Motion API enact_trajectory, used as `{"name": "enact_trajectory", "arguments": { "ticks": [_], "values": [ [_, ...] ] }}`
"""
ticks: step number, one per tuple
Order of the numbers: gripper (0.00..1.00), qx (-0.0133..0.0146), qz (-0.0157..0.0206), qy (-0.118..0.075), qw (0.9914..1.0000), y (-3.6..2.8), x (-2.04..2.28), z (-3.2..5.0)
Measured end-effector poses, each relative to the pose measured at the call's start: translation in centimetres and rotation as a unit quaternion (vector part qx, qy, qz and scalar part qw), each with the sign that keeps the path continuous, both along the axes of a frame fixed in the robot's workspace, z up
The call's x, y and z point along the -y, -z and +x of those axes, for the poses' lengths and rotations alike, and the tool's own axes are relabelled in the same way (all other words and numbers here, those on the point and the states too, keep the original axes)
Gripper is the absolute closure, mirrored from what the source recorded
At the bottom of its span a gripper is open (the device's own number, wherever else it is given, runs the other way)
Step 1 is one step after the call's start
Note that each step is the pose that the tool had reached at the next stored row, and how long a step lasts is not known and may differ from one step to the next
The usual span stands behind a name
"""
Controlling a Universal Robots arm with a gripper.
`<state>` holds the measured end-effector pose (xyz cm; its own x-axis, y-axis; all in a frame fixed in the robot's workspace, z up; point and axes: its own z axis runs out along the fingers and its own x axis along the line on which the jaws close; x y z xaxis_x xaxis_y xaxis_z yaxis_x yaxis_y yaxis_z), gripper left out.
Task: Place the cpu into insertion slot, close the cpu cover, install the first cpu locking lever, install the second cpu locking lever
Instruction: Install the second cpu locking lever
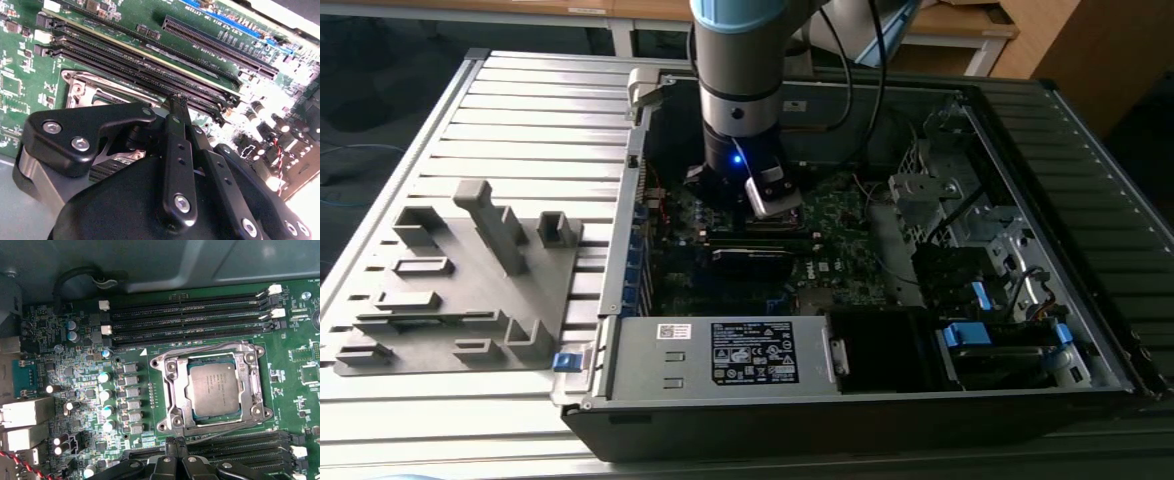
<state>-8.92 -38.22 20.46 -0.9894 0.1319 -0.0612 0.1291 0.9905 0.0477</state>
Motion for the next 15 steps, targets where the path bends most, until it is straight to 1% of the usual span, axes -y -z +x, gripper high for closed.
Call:
{"name": "enact_trajectory", "arguments": {
  "ticks": [3, 7, 8, 9, 10, 11, 14, 15],
  "values": [
    [0.89, 0.0, 0.0, 0.0, 1.0, 0.22, 0.0, -0.03],
    [0.89, -0.0001, 0.0, 0.0, 1.0, 0.26, 0.0, -0.05],
    [0.89, -0.0001, 0.0005, 0.0, 1.0, 0.27, 0.0, -0.05],
    [0.89, -0.0001, 0.0051, 0.0, 0.99999, 0.27, 0.0, -0.06],
    [0.89, 0.0, 0.0089, 0.0, 0.99996, 0.27, 0.0, -0.06],
    [0.89, 0.0, 0.0104, 0.0, 0.99995, 0.27, 0.0, -0.07],
    [0.89, 0.0, 0.012, 0.0, 0.99993, 0.29, 0.03, -0.06],
    [0.89, 0.0, 0.0141, 0.0, 0.9999, 0.33, 0.06, -0.06]
  ]
}}
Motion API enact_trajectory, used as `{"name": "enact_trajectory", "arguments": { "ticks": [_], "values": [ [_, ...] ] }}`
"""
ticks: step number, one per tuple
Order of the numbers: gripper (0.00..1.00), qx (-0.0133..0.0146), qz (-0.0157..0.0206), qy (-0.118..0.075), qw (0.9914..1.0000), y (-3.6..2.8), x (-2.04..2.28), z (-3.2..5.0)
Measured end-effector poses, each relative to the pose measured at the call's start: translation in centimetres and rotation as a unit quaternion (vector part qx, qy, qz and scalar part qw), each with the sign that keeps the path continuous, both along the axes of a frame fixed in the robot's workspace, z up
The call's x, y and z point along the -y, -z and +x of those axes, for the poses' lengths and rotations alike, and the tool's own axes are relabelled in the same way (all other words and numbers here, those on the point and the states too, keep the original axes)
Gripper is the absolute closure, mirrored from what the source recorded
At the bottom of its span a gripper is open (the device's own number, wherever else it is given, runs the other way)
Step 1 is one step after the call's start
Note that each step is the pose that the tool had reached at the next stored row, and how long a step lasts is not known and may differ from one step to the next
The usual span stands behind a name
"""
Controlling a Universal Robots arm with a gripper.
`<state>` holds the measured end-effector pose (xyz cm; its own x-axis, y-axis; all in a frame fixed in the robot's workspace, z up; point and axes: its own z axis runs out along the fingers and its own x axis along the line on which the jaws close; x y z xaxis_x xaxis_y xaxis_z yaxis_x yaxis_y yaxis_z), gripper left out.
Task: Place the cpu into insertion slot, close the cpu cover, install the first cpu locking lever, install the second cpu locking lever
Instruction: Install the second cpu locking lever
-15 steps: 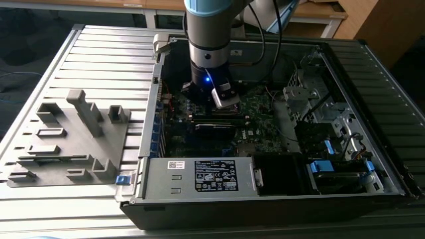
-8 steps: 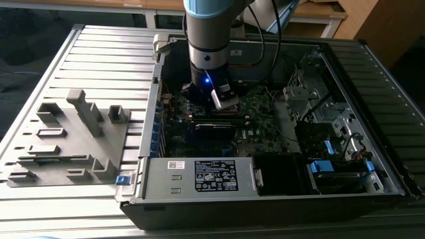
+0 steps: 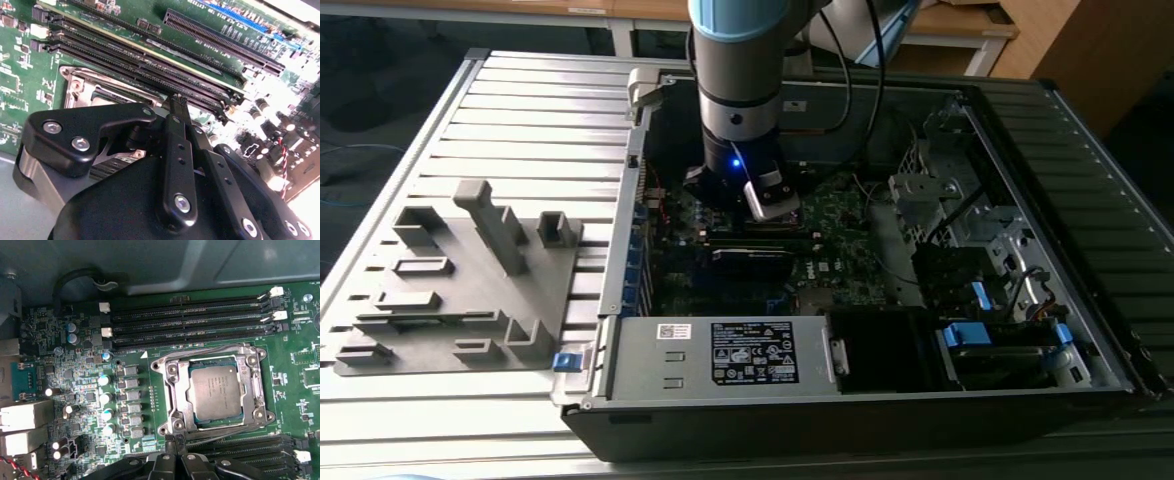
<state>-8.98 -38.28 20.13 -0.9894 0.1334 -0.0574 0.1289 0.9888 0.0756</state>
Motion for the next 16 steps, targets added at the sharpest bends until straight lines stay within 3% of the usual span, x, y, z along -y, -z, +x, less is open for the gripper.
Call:
{"name": "enact_trajectory", "arguments": {
  "ticks": [6, 12, 16],
  "values": [
    [0.89, -0.0001, 0.0179, 0.0, 0.99984, 0.14, 0.12, -0.05],
    [0.89, 0.0, 0.0232, 0.0, 0.99973, 0.18, 0.21, -0.05],
    [0.89, -0.0001, 0.029, 0.0, 0.99958, 0.28, 0.44, -0.08]
  ]
}}
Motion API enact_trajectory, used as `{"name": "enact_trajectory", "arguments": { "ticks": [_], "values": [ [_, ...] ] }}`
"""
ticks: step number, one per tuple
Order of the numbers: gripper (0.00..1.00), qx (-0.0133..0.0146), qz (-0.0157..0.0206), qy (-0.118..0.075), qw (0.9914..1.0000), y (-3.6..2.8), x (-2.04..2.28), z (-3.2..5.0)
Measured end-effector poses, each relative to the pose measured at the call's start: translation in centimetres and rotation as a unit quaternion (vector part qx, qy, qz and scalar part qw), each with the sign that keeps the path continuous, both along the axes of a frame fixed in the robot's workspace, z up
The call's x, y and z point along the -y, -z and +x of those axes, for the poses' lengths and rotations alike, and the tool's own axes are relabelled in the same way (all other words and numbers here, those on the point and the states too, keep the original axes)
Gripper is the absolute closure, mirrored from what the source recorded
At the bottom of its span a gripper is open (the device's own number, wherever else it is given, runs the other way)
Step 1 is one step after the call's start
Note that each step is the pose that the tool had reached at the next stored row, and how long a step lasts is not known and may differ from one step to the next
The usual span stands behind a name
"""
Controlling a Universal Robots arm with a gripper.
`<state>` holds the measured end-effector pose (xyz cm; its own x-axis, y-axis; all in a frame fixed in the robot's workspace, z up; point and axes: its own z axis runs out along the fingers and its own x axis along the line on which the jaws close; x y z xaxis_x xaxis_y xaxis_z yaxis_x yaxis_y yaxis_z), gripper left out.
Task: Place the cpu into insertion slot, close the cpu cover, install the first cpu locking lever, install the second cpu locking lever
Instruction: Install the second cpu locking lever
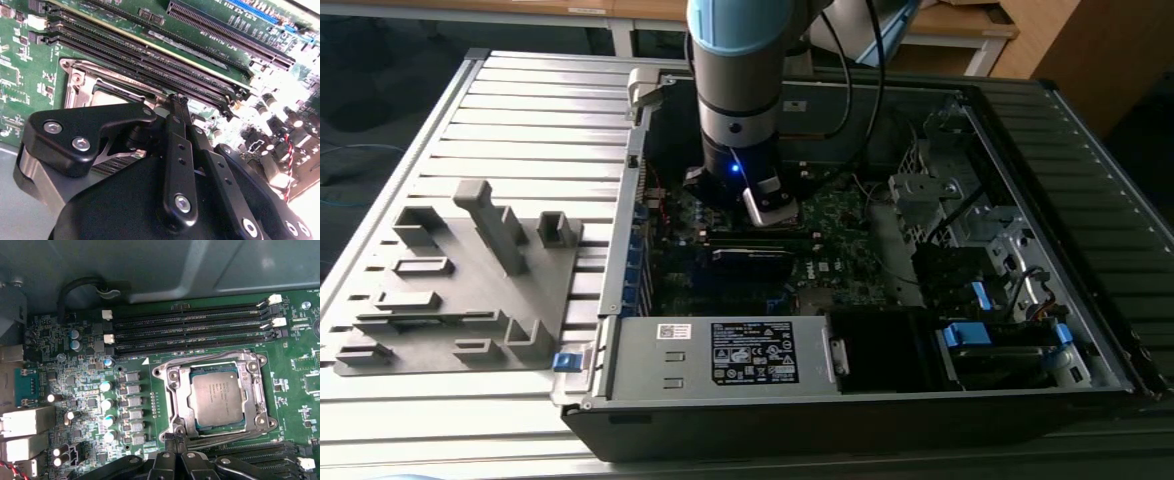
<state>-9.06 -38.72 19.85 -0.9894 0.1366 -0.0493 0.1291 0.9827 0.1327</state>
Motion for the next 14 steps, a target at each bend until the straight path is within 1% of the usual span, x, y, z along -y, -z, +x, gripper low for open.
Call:
{"name": "enact_trajectory", "arguments": {
  "ticks": [2, 3, 5, 11, 12, 14],
  "values": [
    [0.89, 0.0, 0.0028, 0.0, 1.0, 0.05, 0.11, -0.01],
    [0.89, 0.0001, 0.0061, 0.0, 0.99998, 0.08, 0.21, -0.01],
    [0.89, 0.0004, 0.0097, 0.0, 0.99995, 0.12, 0.22, -0.01],
    [0.89, 0.0001, 0.0125, 0.0, 0.99992, 0.09, 0.29, -0.02],
    [0.89, 0.0002, 0.013, 0.0, 0.99992, 0.1, 0.35, -0.01],
    [0.89, 0.0, 0.0132, 0.0, 0.99991, 0.11, 0.62, -0.03]
  ]
}}
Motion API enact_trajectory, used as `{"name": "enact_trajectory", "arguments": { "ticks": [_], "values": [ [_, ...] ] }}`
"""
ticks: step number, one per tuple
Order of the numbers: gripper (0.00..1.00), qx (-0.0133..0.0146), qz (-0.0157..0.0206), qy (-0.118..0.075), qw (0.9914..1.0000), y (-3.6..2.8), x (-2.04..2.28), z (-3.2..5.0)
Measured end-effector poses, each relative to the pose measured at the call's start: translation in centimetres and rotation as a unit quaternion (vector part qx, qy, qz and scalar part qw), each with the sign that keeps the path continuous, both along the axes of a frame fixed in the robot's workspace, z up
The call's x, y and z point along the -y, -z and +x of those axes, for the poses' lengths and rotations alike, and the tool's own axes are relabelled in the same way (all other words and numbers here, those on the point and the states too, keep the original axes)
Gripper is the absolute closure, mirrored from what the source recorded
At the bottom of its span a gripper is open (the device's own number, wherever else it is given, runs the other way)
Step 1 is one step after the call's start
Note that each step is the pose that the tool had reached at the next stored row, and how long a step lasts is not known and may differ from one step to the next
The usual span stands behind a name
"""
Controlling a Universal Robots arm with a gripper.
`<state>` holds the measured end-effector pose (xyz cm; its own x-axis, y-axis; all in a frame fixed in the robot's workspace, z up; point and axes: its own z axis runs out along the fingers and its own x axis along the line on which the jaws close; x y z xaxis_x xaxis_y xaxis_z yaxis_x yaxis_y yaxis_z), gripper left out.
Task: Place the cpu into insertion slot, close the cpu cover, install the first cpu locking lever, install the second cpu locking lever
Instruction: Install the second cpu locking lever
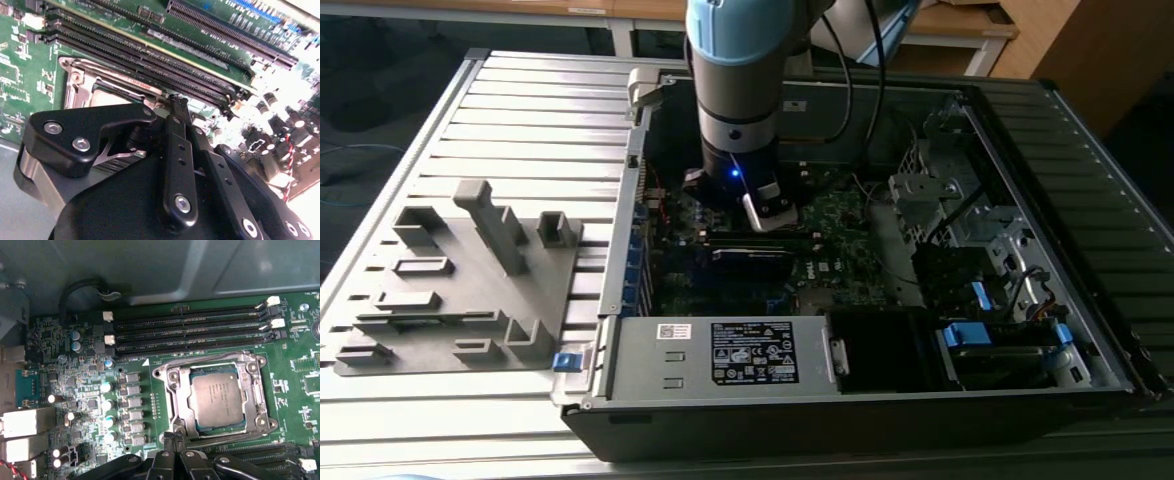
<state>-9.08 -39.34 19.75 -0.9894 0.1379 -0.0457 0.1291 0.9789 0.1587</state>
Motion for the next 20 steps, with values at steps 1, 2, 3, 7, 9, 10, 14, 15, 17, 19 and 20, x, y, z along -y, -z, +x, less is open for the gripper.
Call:
{"name": "enact_trajectory", "arguments": {
  "ticks": [1, 2, 3, 7, 9, 10, 14, 15, 17, 19, 20],
  "values": [
    [0.89, 0.0, 0.0, 0.0, 1.0, 0.0, 0.12, -0.01],
    [0.89, 0.0, 0.0, 0.0, 1.0, 0.01, 0.23, -0.04],
    [0.89, 0.0001, 0.0001, 0.0, 1.0, 0.02, 0.31, -0.06],
    [0.89, 0.0001, 0.0002, 0.0, 1.0, 0.07, 0.53, -0.12],
    [0.89, 0.0002, 0.0002, 0.0, 1.0, 0.09, 0.54, -0.14],
    [0.89, 0.0002, 0.0002, 0.0, 1.0, 0.08, 0.54, -0.16],
    [0.89, 0.0003, 0.0003, 0.0, 1.0, 0.08, 0.55, -0.17],
    [0.89, 0.0002, 0.0002, 0.0, 1.0, 0.04, 0.55, -0.17],
    [0.89, 0.0002, 0.0002, 0.0, 1.0, -0.11, 0.55, -0.17],
    [0.89, 0.0002, 0.0002, 0.0, 1.0, -0.32, 0.55, -0.17],
    [0.89, 0.0002, 0.0002, 0.0, 1.0, -0.45, 0.55, -0.17]
  ]
}}
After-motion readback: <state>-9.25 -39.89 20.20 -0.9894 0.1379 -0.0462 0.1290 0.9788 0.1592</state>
